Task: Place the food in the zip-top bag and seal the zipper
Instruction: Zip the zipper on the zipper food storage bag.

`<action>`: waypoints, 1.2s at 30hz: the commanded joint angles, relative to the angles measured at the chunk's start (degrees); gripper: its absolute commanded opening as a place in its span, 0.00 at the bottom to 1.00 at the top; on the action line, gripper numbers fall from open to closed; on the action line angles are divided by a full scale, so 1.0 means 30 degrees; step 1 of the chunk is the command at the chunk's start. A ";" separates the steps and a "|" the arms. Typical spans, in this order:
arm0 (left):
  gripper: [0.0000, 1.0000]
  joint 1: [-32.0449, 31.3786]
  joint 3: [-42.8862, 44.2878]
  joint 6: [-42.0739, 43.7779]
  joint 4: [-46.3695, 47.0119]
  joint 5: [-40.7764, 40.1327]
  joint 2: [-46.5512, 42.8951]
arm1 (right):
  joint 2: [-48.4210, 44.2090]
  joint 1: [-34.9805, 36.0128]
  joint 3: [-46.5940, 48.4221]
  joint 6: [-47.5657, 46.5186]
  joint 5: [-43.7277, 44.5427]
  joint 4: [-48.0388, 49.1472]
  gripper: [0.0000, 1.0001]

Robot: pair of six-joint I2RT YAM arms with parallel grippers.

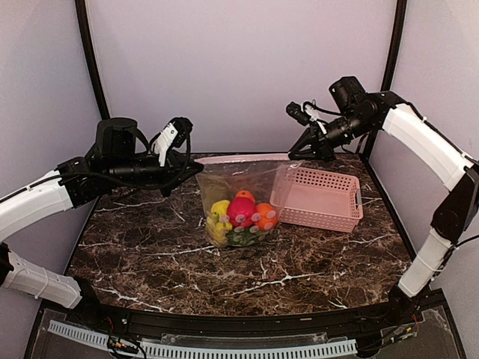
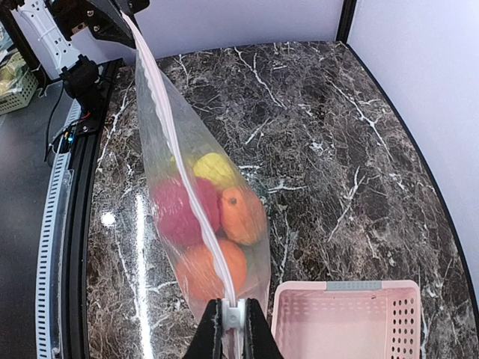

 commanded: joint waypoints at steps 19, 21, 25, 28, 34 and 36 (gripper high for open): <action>0.01 0.0701 -0.0938 -0.0143 0.0461 0.0019 -0.1078 | -0.0889 -0.1003 -0.0509 -0.0568 0.1716 -0.0918 0.00; 0.01 0.0716 -0.0993 -0.0163 0.0496 0.0072 -0.1082 | -0.0904 -0.1003 -0.0530 -0.0543 0.1695 -0.0947 0.00; 0.01 0.0743 -0.1097 -0.0234 0.0662 0.0132 -0.1037 | -0.0869 -0.1026 -0.0552 -0.0488 0.1591 -0.0950 0.00; 0.01 0.0748 -0.1171 -0.0342 0.0763 0.0375 -0.0895 | -0.0695 -0.1010 -0.0433 -0.0339 0.1128 -0.0950 0.00; 0.04 0.0748 -0.1207 -0.0631 0.1038 0.0835 -0.0609 | -0.0437 -0.0989 -0.0192 -0.0314 0.0234 -0.1040 0.00; 0.19 0.0748 -0.1298 -0.0879 0.1235 0.1130 -0.0467 | -0.0485 -0.0901 -0.0201 -0.0456 -0.0150 -0.1086 0.01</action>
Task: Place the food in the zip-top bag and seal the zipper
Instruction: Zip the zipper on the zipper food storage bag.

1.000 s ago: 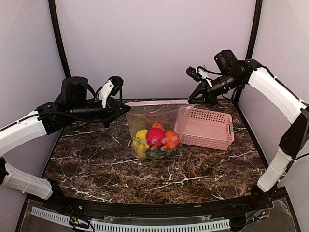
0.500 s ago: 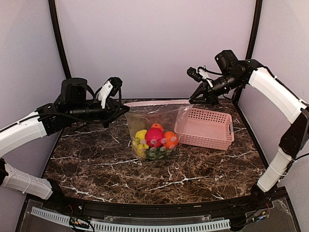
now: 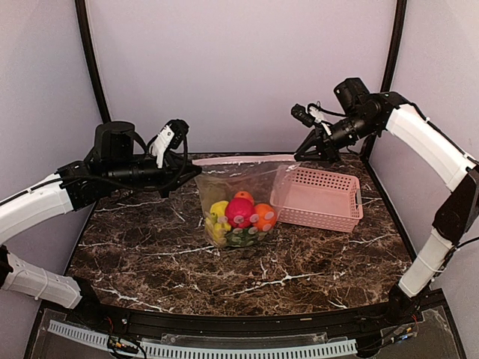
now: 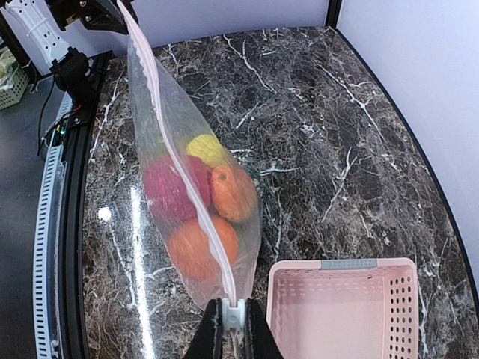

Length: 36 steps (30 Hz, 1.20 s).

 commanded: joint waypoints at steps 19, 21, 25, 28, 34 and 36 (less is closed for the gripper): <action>0.03 -0.1543 -0.1506 0.0800 -0.0231 0.3498 -0.0434 | -0.2752 0.2472 -0.3267 -0.2412 -0.1540 -0.2108 0.65; 0.03 -0.2193 -0.1911 0.0834 -0.0169 0.3139 -0.0729 | -0.3104 0.2486 -0.3850 -0.2089 -0.1470 -0.1729 0.67; 0.03 -0.3944 -0.2616 0.1656 0.0078 0.0918 -0.1270 | -0.3550 0.2516 -0.5008 -0.1666 -0.1356 -0.1011 0.67; 0.04 -0.5137 -0.3443 0.2703 0.0677 -0.0835 -0.1607 | -0.3668 0.2516 -0.5580 -0.1749 -0.1016 -0.0945 0.66; 0.05 -0.6040 -0.4276 0.4142 0.1002 -0.2248 -0.1923 | -0.4471 0.2681 -0.7043 -0.2100 -0.0310 -0.1127 0.63; 0.04 -0.6296 -0.4531 0.4346 0.1176 -0.2864 -0.2062 | -0.4700 0.2742 -0.7517 -0.2218 -0.0064 -0.1305 0.63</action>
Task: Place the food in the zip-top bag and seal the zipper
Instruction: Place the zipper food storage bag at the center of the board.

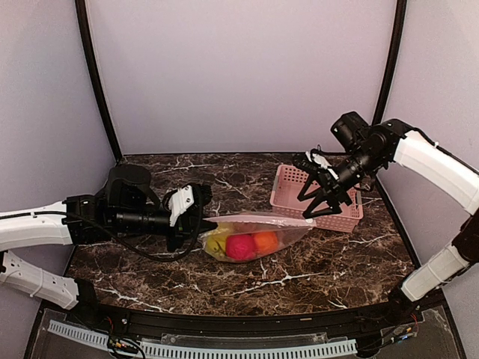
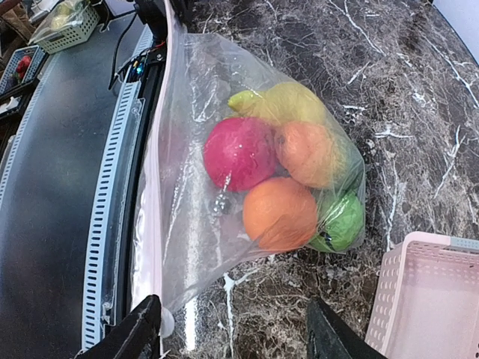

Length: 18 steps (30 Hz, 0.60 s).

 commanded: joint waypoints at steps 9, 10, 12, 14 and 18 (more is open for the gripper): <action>0.04 -0.0869 -0.0782 0.2198 0.1052 -0.3015 -0.0336 | -0.0852 0.0232 -0.0348 -0.0146 0.0006 -0.0385 0.66; 0.03 -0.0909 -0.0796 0.2442 0.1138 -0.3213 -0.0411 | -0.0831 0.0100 -0.0139 -0.0019 0.0045 -0.0321 0.66; 0.02 -0.0963 -0.0794 0.2513 0.1518 -0.4116 -0.0459 | -0.0839 -0.0537 0.0125 0.0564 -0.0073 0.0351 0.66; 0.01 -0.0937 -0.0681 0.2628 0.2272 -0.5290 -0.0435 | -0.0633 -0.1699 0.0762 0.1084 -0.0892 0.0977 0.68; 0.01 0.0414 0.0551 0.2091 0.3096 -0.7335 0.0682 | 0.0427 -0.4870 0.2203 0.3261 -0.3035 0.2687 0.68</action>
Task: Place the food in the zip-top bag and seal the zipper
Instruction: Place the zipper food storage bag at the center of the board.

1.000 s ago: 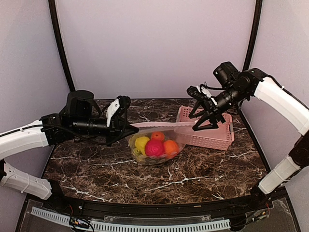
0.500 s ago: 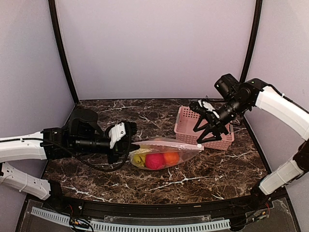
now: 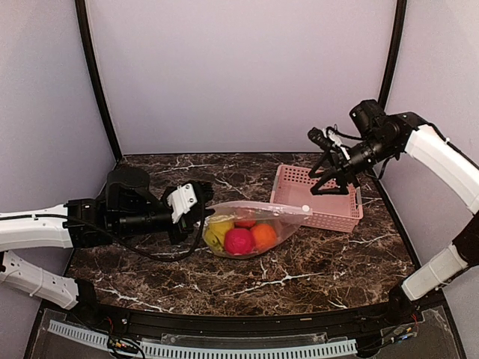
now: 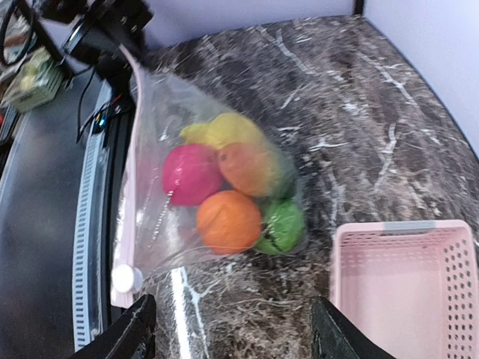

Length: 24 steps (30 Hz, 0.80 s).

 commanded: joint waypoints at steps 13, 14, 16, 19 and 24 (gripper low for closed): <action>0.01 0.7764 1.0227 -0.2667 0.2648 0.1203 0.8511 | 0.3855 -0.4632 0.1371 0.6120 -0.0768 0.6928 0.69; 0.01 0.8120 1.0599 -0.2685 0.3015 0.1818 0.8856 | 0.4030 -0.4630 0.1549 0.6141 -0.0864 0.6933 0.69; 0.01 0.8524 1.1701 -0.2740 0.3551 0.2706 0.9763 | 0.4247 -0.4625 0.1727 0.6221 -0.1090 0.6910 0.70; 0.01 0.8747 1.2602 -0.2645 0.4103 0.3852 1.0323 | 0.4253 -0.4641 0.1664 0.6234 -0.1124 0.6837 0.70; 0.01 0.8766 1.1241 -0.3202 0.3773 0.5415 0.9125 | 0.3708 -0.4625 0.0857 0.5858 -0.1069 0.6797 0.71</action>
